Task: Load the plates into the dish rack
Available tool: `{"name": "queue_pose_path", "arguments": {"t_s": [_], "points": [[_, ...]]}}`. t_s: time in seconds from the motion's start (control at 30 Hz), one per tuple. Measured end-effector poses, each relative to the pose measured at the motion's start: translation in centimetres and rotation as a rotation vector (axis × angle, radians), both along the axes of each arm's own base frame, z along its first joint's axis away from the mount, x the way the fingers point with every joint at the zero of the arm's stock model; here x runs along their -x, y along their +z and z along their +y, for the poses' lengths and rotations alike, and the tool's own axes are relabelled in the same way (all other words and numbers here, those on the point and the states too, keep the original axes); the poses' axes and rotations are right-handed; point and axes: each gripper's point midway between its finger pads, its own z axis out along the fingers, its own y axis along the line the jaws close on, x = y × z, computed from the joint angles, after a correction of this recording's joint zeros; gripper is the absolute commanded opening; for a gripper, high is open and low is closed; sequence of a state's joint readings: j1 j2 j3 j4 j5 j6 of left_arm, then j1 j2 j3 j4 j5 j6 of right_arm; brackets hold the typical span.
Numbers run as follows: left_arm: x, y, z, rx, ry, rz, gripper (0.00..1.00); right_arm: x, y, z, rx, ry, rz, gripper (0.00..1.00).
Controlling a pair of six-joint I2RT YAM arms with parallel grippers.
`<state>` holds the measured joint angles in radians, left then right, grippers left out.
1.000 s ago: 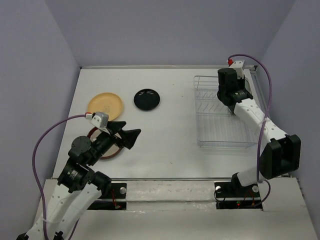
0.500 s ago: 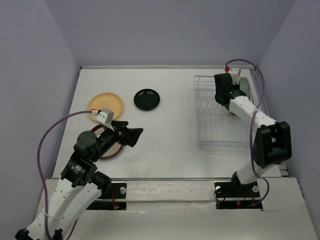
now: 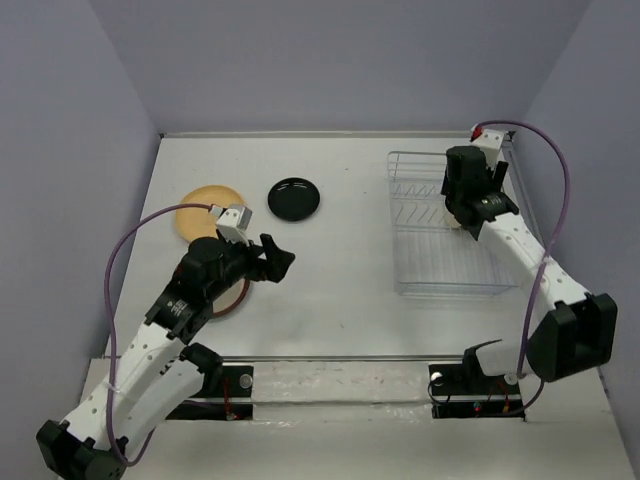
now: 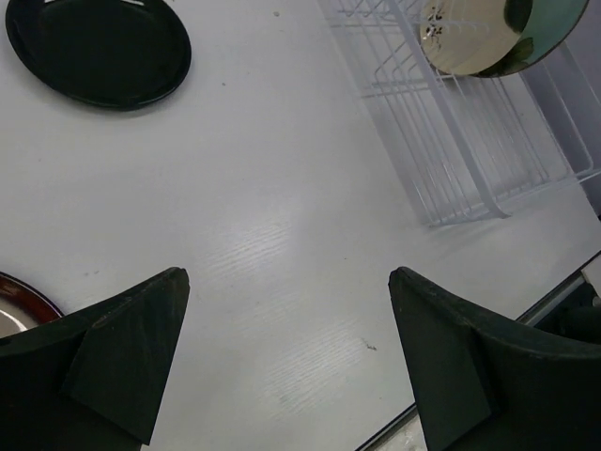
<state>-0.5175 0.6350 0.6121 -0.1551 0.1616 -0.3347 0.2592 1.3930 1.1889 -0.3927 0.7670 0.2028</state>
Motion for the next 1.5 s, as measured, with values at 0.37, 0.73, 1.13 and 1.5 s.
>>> {"name": "queue_pose_path", "arguments": {"t_s": [0.37,0.73,1.13,1.5], "points": [[-3.3,-5.8,0.0,0.069,0.173,0.229,0.99,7.3,0.9,15.6,-0.346,0.575,-0.221,0.7],[-10.9,-11.4,0.8,-0.066,0.419,0.311,0.93,11.7,0.2,23.9,-0.529,0.886,-0.212,0.67],[-19.8,-15.2,3.7,-0.07,0.595,0.35,0.8,14.5,2.5,23.3,-0.604,0.965,-0.304,0.66],[-23.7,-17.5,2.5,-0.013,0.63,0.392,0.62,15.5,-0.8,24.0,-0.633,0.994,-0.218,0.66]]}}
